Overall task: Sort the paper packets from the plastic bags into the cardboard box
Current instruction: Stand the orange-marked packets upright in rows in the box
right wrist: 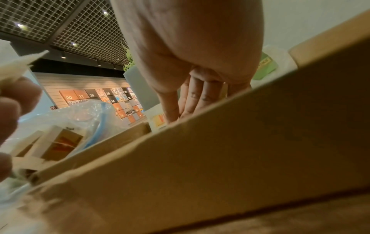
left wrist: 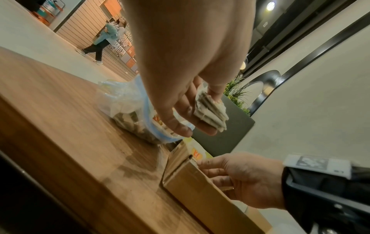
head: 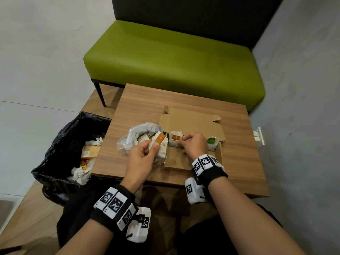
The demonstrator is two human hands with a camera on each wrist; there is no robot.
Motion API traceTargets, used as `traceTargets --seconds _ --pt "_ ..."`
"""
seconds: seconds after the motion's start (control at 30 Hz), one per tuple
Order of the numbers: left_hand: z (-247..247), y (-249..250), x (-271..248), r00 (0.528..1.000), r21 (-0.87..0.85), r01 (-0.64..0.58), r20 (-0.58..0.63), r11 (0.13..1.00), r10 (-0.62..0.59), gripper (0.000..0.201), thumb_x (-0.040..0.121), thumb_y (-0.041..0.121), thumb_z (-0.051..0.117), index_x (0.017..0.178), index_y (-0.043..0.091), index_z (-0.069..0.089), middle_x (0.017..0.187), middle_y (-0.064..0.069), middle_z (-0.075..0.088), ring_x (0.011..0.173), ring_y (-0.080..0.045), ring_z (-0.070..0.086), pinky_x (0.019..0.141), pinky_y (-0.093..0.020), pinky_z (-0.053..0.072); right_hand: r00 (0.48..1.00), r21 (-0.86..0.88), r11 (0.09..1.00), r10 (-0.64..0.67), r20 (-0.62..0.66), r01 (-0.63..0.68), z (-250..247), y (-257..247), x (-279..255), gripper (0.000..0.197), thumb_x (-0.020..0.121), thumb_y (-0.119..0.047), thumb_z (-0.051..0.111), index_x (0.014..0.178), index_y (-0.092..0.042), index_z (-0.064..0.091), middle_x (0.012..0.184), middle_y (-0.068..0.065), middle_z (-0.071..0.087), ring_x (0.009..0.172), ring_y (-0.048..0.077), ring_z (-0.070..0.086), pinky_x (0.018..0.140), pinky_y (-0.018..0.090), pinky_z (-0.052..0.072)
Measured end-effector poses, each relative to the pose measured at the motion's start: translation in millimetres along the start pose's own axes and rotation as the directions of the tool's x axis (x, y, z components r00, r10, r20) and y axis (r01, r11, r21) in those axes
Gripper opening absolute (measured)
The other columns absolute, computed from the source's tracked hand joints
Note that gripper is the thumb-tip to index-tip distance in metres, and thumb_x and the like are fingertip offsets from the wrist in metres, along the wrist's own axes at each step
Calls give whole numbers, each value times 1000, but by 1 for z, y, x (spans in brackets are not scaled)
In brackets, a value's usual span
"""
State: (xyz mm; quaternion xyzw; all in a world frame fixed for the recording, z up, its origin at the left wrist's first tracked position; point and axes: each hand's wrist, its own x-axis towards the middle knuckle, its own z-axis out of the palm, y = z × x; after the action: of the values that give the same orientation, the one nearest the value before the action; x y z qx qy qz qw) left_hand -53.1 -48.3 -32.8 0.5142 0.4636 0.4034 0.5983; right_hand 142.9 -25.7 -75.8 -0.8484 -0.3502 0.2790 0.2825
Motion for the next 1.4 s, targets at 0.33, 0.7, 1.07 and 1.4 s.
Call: traceTargets --seconds 0.33,0.7,1.07,1.4 --pt "16 0 -1 999 12 12 44 1000 -13 18 99 20 57 100 9 71 72 -16 68 67 -19 59 66 -37 50 983 503 863 -126 136 41 -39 -13 -58 26 91 -33 69 90 -7 71 80 6 76 58 15 65 61 30 57" --pt "21 -7 1 998 26 43 37 999 -44 17 99 14 55 109 14 69 93 -6 77 91 -22 73 81 -40 60 959 512 844 -254 122 159 -37 -6 -70 9 85 -14 77 93 -12 75 86 6 77 79 24 74 71 35 61" --pt "5 -1 4 995 138 -1 -99 990 15 17 100 19 56 101 19 73 91 0 76 89 -13 71 85 -43 58 982 295 943 -179 68 151 -43 -4 -36 10 87 -23 75 96 -19 74 90 -4 73 85 12 67 74 30 57" --pt "5 -5 2 999 94 27 -44 995 -23 16 98 18 59 103 18 74 90 1 77 88 -14 73 77 -40 61 985 2 985 -175 10 175 -6 -3 -15 16 82 -33 79 95 -24 78 79 -9 69 76 11 64 66 26 49"
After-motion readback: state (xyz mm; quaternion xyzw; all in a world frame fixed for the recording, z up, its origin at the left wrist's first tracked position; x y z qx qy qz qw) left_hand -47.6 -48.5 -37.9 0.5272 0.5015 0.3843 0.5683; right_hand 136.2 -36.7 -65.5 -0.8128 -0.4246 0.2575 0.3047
